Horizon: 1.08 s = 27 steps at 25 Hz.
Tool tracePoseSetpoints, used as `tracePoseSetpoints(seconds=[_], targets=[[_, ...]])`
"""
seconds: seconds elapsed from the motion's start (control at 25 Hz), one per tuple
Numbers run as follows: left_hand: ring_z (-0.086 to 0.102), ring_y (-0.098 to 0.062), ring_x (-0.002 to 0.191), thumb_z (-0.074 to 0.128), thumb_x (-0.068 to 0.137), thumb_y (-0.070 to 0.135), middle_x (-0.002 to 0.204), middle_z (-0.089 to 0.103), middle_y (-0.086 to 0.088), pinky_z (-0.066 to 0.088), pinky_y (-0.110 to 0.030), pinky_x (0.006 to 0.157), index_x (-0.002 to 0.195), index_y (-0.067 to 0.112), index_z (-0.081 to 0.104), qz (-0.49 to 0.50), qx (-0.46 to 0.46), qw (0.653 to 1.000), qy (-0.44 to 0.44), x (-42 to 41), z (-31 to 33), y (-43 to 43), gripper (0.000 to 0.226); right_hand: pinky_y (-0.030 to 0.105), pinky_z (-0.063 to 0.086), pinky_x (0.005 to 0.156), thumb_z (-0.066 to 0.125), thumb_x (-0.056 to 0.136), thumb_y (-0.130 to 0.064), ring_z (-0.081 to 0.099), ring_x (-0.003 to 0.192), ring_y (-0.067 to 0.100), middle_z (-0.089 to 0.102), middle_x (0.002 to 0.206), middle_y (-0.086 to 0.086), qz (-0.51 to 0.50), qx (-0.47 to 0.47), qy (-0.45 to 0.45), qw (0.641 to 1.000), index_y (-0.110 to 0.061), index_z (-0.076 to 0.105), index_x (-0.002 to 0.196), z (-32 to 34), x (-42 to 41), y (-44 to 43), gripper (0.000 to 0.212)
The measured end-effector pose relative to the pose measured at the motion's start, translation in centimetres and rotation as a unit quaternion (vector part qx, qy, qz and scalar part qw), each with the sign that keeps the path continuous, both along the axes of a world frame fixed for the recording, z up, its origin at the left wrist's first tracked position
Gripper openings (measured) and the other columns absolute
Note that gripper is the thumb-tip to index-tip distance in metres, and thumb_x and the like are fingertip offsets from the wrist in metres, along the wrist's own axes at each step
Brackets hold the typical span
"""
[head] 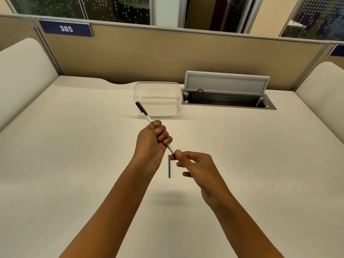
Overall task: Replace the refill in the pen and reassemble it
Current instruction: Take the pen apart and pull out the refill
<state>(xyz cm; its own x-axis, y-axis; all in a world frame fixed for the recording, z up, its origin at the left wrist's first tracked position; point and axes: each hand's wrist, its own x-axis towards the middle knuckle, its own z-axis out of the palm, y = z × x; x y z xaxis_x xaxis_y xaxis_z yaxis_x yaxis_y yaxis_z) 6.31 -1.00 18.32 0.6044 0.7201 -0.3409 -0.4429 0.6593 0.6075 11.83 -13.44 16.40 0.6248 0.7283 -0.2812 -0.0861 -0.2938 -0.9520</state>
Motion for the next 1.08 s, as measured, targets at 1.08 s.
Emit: tracePoseSetpoints(seconds=[1.08], targets=[[0.026,-0.007,0.030,0.019,0.099,0.002,0.039,0.034,0.006,0.024,-0.015,0.037,0.065,0.014,0.038,-0.025,-0.062,0.998,-0.016,0.25,-0.43,0.48,0.041,0.029,0.053,0.074,0.068,0.081,-0.040,0.068,0.078,0.013,0.073,0.080,-0.006,-0.039,0.013,-0.059,0.997,-0.025,0.073,0.078,-0.46,-0.72,-0.09,0.017]])
